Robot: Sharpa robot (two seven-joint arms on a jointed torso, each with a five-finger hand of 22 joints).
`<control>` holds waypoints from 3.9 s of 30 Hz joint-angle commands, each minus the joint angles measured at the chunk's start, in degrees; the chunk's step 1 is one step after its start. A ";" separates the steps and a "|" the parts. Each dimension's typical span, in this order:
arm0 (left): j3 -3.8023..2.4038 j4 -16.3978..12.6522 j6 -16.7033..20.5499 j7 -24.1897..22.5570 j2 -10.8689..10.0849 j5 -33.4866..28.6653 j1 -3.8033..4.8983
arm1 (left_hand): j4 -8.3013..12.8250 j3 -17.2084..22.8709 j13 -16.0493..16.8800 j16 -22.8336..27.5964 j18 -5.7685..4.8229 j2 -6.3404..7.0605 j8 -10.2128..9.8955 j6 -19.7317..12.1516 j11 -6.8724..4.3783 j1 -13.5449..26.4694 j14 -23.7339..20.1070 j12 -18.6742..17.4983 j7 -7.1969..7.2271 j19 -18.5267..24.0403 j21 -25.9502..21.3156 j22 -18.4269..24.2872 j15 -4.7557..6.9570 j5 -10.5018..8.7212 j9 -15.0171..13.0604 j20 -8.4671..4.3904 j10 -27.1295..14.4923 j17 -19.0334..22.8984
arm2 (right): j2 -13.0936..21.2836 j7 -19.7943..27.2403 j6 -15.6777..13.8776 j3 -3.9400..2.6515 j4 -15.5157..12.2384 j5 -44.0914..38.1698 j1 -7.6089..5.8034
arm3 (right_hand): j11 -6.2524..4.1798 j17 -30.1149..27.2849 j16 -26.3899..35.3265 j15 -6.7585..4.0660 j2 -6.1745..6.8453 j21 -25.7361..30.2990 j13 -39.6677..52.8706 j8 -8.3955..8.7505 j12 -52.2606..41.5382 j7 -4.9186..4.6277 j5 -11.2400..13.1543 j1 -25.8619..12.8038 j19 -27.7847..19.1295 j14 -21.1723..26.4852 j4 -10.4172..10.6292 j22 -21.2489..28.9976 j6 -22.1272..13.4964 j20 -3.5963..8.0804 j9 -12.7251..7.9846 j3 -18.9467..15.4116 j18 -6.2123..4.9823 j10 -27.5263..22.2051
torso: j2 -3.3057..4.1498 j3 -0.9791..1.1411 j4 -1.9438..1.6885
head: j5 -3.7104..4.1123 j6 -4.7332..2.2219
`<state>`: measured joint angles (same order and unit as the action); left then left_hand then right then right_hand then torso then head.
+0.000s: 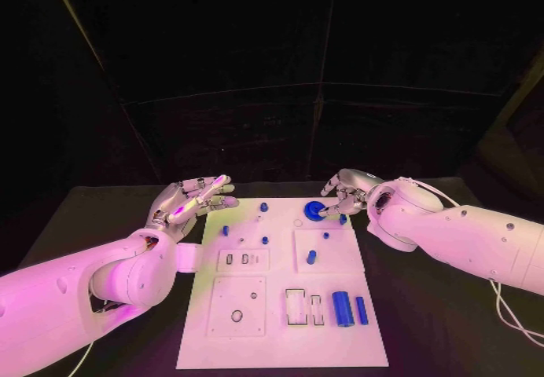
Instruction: Assemble the parts on the task board
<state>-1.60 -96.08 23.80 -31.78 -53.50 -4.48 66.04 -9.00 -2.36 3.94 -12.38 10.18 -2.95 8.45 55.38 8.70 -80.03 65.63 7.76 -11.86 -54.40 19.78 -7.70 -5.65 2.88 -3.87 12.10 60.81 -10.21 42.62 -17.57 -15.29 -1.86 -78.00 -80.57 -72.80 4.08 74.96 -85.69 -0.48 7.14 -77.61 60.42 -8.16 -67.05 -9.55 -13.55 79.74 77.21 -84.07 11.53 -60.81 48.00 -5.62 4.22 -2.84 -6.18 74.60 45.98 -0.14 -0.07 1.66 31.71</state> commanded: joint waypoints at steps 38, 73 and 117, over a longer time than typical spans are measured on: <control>-0.06 0.78 -1.60 0.39 0.56 0.38 0.09 | 0.44 0.04 -0.09 0.43 0.31 -0.39 -0.38 0.16 0.24 -0.25 -0.11 -0.48 -0.17 -0.25 -0.17 0.11 -0.38 0.17 0.06 0.25 -0.11 -0.13 | -3.42 -1.21 2.59 -0.03 2.71 -4.15 -0.08 | 0.26 12.12 -3.40 0.44 -5.24 -5.29 24.28 -4.93 -19.30 0.29 1.91 4.99 4.14 -5.34 -1.47 -10.08 2.95 -0.42 0.10 0.66 2.45 11.88 | 0.12 0.03 -0.15 | 0.16 0.61; -0.06 0.91 -2.38 1.41 0.46 0.38 0.09 | 0.55 -0.14 -0.14 0.76 0.28 -0.40 -0.69 -0.13 0.42 -0.18 -0.29 -0.87 -0.40 -0.14 -0.34 0.26 -0.51 0.16 0.11 0.33 -0.37 -0.21 | -4.84 -1.52 8.62 -0.02 3.94 -6.72 -0.06 | 0.26 12.13 -3.39 0.31 -4.89 -5.51 24.11 -3.73 -18.96 0.33 0.64 2.94 4.08 -5.33 -2.28 -10.50 4.00 -0.34 -0.17 2.41 2.50 11.71 | 0.12 0.04 -0.23 | 0.04 0.99; -0.06 0.44 -2.46 1.51 0.32 0.38 0.11 | 0.71 -0.10 -0.14 0.91 0.28 -0.54 -0.80 -0.20 0.46 -0.32 -0.32 -1.05 -0.42 -0.11 -0.42 0.34 -0.55 0.17 0.11 0.36 -0.45 -0.28 | -12.54 -2.29 -5.70 0.03 -2.53 -13.89 0.30 | -1.24 12.35 -3.44 -0.79 -6.22 -6.63 25.97 -2.61 -20.15 1.88 2.19 3.01 5.45 -5.38 -5.54 -13.28 9.81 0.71 -0.31 10.42 3.04 13.02 | 0.14 -0.04 -0.29 | -1.44 1.20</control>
<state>-1.59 -95.45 22.06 -29.94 -53.18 -4.45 66.04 -8.68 -2.35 3.88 -11.76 10.18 -3.22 7.98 55.16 8.91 -80.30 65.43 7.09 -12.07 -54.40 19.53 -7.41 -5.85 2.88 -3.82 12.10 60.60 -10.41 30.42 -19.83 -20.19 -1.83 -81.09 -93.61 -72.52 3.16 74.94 -88.86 -0.73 0.81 -83.85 74.92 -10.42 -86.98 -9.43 -11.13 83.14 82.33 -84.04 5.97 -74.00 55.47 -4.81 3.79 7.32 -3.53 83.93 46.08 -0.23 -0.35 0.34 32.89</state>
